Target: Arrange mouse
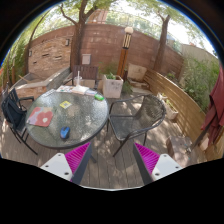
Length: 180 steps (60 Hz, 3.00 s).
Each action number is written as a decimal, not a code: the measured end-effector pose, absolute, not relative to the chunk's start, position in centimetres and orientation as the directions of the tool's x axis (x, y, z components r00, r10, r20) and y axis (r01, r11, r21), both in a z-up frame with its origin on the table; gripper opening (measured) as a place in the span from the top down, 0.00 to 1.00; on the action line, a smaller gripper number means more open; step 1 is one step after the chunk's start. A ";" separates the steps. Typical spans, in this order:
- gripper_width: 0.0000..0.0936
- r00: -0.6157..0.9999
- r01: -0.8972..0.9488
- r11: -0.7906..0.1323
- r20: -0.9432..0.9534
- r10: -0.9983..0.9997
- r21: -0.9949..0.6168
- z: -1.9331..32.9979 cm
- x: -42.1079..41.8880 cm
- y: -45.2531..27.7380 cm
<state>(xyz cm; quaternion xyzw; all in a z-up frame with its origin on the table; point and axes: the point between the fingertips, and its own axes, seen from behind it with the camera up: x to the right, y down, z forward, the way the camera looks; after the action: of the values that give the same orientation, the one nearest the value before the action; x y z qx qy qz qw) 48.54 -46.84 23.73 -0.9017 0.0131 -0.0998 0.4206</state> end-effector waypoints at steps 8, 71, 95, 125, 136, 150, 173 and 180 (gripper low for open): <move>0.09 0.976 0.060 -0.657 0.183 -0.120 -0.752 23.5 47.8 -47.6; 0.19 1.000 0.022 -0.721 0.026 0.005 -0.693 -0.7 25.7 -26.3; 0.60 0.999 -0.021 -0.727 0.013 -0.042 -0.686 -1.9 26.0 -24.4; 0.62 0.975 -0.106 -0.499 0.008 -0.221 -0.860 16.5 23.6 -17.3; 0.62 0.999 -0.049 -0.436 -0.041 -0.029 -0.898 19.1 8.9 -11.8; 0.60 0.997 0.010 -0.626 -0.040 0.064 -0.780 4.8 -1.0 -10.0; 0.08 0.999 0.043 -0.644 0.021 0.041 -0.764 6.1 -2.0 -13.0; 0.09 0.998 0.055 -0.629 0.046 0.030 -0.776 12.0 -2.6 -15.9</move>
<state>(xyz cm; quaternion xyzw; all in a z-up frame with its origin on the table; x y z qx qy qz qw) -2.64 -15.90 12.00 -0.9023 -0.0237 -0.0143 0.4302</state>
